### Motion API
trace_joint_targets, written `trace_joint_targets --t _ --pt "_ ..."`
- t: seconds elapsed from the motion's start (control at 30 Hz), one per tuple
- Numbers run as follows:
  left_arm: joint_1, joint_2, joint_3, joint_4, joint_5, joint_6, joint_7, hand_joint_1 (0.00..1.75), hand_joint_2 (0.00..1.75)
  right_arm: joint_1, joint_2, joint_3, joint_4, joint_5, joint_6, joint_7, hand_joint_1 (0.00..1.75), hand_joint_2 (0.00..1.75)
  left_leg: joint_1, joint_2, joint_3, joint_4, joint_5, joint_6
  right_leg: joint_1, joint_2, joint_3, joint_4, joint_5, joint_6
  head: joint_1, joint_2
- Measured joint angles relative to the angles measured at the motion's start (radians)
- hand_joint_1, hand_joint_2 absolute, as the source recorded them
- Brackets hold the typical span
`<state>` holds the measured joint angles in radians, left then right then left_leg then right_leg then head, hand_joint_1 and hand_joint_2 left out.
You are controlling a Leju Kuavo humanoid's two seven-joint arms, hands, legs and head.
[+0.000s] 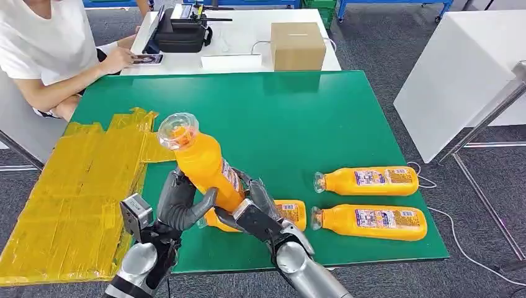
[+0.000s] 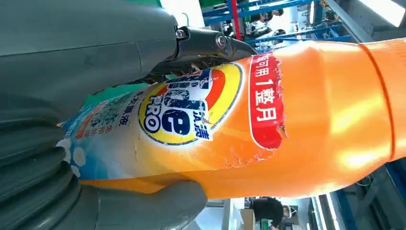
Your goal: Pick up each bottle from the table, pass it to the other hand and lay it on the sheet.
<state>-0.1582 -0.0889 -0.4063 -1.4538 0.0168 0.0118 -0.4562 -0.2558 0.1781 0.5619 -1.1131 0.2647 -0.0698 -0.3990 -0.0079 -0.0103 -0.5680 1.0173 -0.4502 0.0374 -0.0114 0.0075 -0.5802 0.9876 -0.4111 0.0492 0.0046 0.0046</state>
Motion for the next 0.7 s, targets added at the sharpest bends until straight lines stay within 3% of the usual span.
trace_joint_targets --t 0.23,0.3,0.57,0.6,0.7 --pt "-0.006 0.0 0.0 0.008 0.013 -0.002 0.0 1.75 1.75 0.003 -0.005 0.0 -0.01 0.0 -0.004 0.0 1.71 1.75 0.0 0.0 0.0 0.0 0.0 0.0 0.0 0.0 0.0 0.0 0.0 0.0 0.0 0.0" --pt "-0.007 0.0 0.0 0.01 0.015 -0.003 0.0 1.75 1.75 0.005 -0.005 0.0 -0.011 0.0 -0.008 0.0 0.0 1.75 0.0 0.0 0.0 0.0 0.0 0.0 0.0 0.0 0.0 0.0 0.0 0.0 0.0 0.0" --pt "-0.032 0.003 0.033 0.009 -0.041 0.106 -0.014 1.75 1.75 0.055 -0.02 -0.003 -0.096 -0.002 -0.09 -0.026 0.0 1.75 0.0 0.0 0.0 0.0 0.0 0.0 0.0 0.0 0.0 0.0 0.0 0.0 0.0 0.0" --pt "-0.036 0.007 0.045 0.005 -0.07 0.141 -0.014 1.75 1.75 0.063 -0.026 -0.008 -0.126 -0.002 -0.102 -0.027 0.0 0.0 0.0 0.0 0.0 0.0 0.0 0.0 0.0 0.0 0.0 0.0 0.0 0.0 0.0 0.0" --pt "-0.042 0.029 0.093 -0.009 -0.224 0.284 -0.02 1.75 1.75 0.091 -0.048 -0.035 -0.238 0.005 -0.12 -0.029 0.0 0.0 0.0 0.0 0.0 0.0 0.0 0.0 0.0 0.0 0.0 0.0 0.0 0.0 0.0 0.0"
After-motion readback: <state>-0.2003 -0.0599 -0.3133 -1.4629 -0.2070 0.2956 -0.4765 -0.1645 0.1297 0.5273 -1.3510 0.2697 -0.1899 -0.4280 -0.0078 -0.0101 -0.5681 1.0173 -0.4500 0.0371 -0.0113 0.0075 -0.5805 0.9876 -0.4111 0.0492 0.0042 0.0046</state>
